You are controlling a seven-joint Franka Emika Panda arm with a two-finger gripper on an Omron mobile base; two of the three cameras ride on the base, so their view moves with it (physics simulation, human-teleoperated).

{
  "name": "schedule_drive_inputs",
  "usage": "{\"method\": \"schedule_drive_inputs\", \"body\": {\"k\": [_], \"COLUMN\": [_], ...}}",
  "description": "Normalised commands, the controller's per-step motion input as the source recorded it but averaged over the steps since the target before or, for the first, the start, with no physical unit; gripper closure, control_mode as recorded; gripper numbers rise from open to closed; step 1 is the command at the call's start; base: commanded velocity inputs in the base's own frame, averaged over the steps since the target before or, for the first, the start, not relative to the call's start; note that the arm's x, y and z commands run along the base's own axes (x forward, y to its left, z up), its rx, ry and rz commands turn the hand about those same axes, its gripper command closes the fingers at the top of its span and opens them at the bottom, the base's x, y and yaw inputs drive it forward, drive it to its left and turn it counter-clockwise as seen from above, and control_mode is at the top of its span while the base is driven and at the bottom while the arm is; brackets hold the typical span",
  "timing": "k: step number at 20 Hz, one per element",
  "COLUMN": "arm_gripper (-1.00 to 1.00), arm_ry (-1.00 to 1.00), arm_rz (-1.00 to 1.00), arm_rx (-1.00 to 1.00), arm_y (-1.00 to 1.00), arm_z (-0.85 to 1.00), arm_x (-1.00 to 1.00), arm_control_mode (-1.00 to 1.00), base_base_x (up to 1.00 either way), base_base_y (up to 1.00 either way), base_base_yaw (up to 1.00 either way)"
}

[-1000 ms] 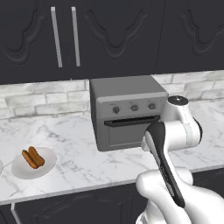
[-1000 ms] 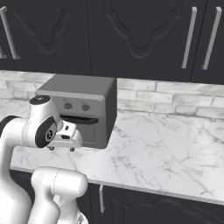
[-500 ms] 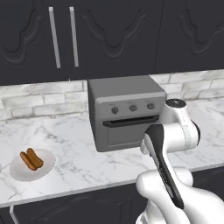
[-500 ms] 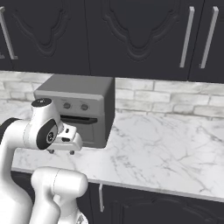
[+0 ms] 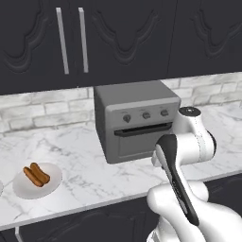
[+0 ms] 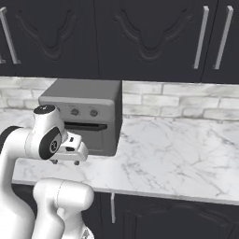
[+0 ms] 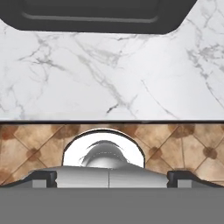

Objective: Open the toaster oven door. Place the hotdog bun on the top rack in the toaster oven and place the chicken drumstick on the bottom rack.

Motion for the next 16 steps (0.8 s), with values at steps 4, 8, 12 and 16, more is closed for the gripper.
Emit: {"method": "schedule_drive_inputs", "body": {"k": [4,8,12,16], "arm_gripper": [-1.0,-1.0,-1.0,-1.0], "arm_ry": [0.0,0.0,0.0,0.0], "arm_rz": [0.0,0.0,0.0,0.0], "arm_rx": [0.0,0.0,0.0,0.0], "arm_y": [0.0,0.0,0.0,0.0], "arm_z": [0.0,0.0,0.0,0.0], "arm_x": [0.0,0.0,0.0,0.0], "arm_control_mode": [1.0,1.0,1.0,1.0], "base_base_x": [-0.36,-0.3,-0.39,-0.39], "base_base_y": [0.36,0.44,0.38,0.38], "base_base_yaw": [-0.14,-0.15,-0.12,-0.1]}}
